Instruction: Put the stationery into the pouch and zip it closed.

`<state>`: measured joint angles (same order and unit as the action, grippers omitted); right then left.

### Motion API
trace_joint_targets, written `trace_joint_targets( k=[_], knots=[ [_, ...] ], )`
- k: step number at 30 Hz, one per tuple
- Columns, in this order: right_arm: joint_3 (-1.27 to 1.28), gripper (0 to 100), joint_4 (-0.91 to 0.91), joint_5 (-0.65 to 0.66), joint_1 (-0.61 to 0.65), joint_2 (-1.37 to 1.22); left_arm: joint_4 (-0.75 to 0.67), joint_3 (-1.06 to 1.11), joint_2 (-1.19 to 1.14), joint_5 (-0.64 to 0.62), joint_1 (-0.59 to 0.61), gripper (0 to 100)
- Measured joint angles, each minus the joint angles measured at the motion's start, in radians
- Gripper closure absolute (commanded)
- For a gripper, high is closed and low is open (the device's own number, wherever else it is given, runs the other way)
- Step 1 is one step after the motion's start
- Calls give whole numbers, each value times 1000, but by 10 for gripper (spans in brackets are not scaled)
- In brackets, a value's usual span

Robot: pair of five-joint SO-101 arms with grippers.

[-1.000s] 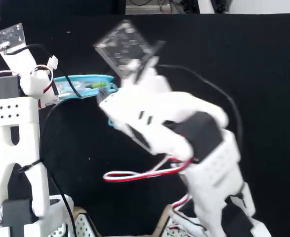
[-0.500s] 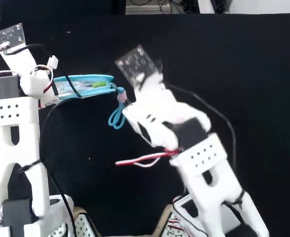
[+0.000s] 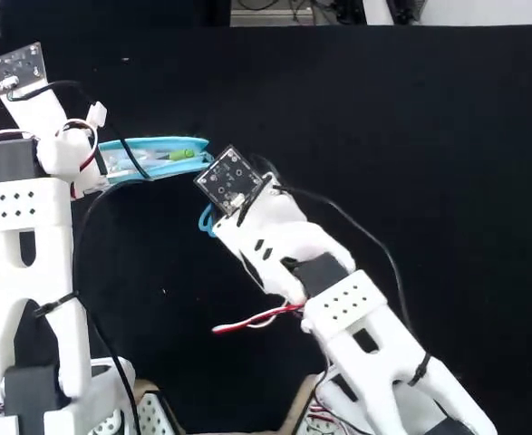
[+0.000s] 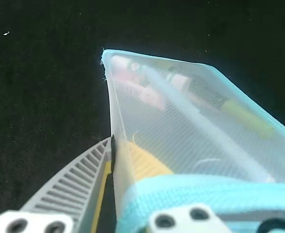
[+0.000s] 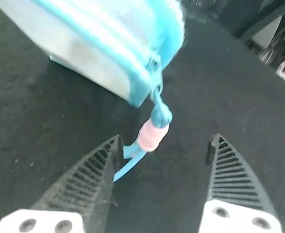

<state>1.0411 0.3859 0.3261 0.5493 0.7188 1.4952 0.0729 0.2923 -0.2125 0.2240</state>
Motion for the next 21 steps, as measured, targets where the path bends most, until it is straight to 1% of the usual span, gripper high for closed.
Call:
trace_joint_targets(
  k=[4,6,10,15,21],
  knots=[
    [0,728,-68,9,0,0,0,0,0,0,0,970],
    [0,750,-94,58,0,0,0,0,0,0,0,970],
    [14,752,-109,158,0,0,0,0,0,0,0,970],
    [17,752,-115,190,-6,-6,0,0,0,0,0,970],
    [-54,754,-132,255,-23,-192,0,0,0,0,0,970]
  ],
)
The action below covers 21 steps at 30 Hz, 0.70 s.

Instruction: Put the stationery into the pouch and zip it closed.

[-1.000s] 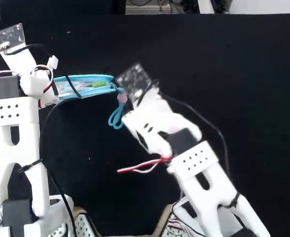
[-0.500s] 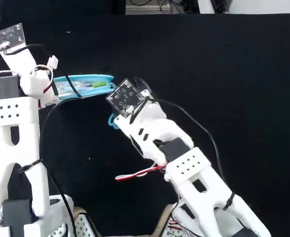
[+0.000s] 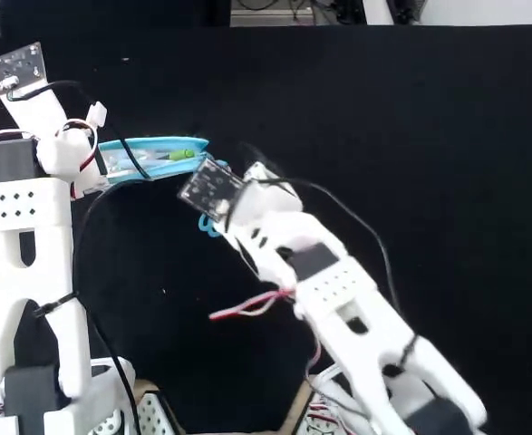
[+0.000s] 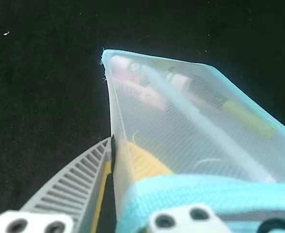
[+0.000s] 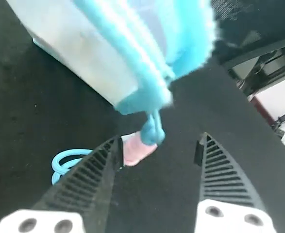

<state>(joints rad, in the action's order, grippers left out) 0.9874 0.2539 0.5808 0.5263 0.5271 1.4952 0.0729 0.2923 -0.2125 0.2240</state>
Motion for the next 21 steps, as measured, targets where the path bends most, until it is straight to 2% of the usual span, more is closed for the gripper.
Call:
trace_joint_targets(
  k=[5,14,21],
  knots=[
    [-51,754,0,5,-2,-69,0,0,0,0,0,970],
    [-51,758,0,-31,-2,28,0,0,0,0,0,970],
    [-51,868,0,54,-2,-31,0,0,0,0,0,970]
  ],
)
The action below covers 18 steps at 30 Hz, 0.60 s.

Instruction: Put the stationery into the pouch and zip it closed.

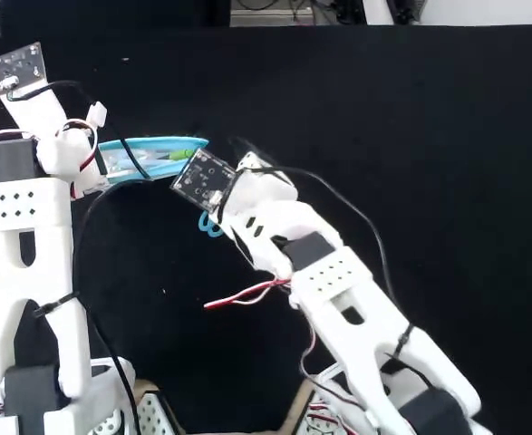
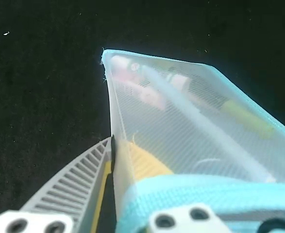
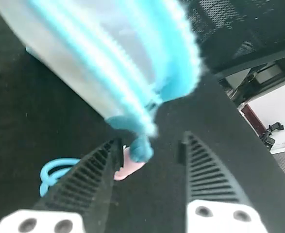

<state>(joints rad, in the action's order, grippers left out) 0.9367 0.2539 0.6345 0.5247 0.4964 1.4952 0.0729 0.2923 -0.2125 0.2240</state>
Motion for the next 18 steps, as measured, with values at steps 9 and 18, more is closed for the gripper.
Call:
trace_joint_targets(
  k=[9,18],
  knots=[
    [0,868,0,5,0,-31,0,0,0,0,0,970],
    [0,868,0,-74,0,21,0,0,0,0,0,970]
  ],
)
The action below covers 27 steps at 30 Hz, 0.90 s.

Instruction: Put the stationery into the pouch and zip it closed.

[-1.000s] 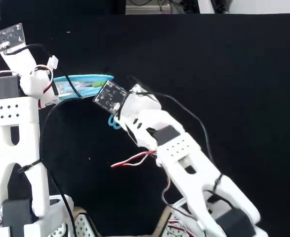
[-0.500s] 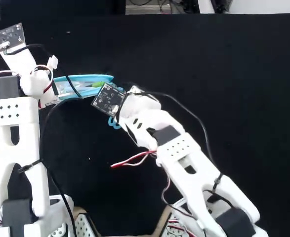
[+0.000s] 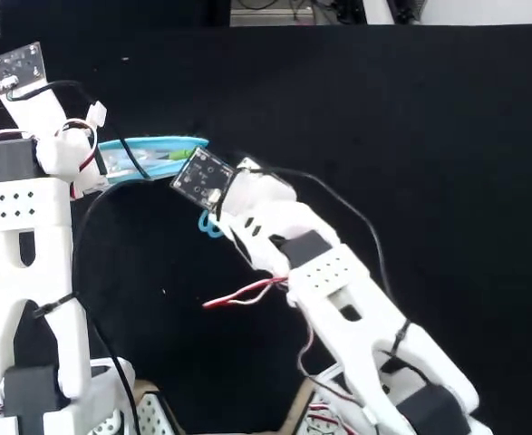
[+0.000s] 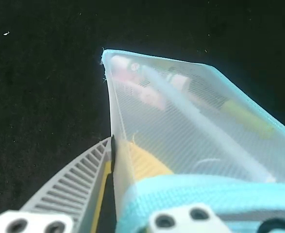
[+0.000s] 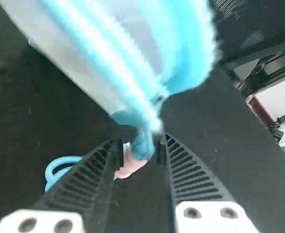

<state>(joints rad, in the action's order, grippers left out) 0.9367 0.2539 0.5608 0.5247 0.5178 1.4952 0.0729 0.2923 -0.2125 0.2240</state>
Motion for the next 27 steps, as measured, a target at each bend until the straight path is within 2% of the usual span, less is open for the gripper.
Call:
trace_joint_targets(
  k=[4,12,17,23,27],
  knots=[
    [0,869,0,-49,0,35,0,0,0,0,0,970],
    [0,873,0,-54,0,35,0,0,0,0,0,970],
    [0,992,-35,-60,0,2,0,0,0,0,0,970],
    [0,988,-69,-106,-5,-3,0,0,0,0,0,970],
    [0,988,-69,-133,-51,8,0,0,0,0,0,970]
  ],
)
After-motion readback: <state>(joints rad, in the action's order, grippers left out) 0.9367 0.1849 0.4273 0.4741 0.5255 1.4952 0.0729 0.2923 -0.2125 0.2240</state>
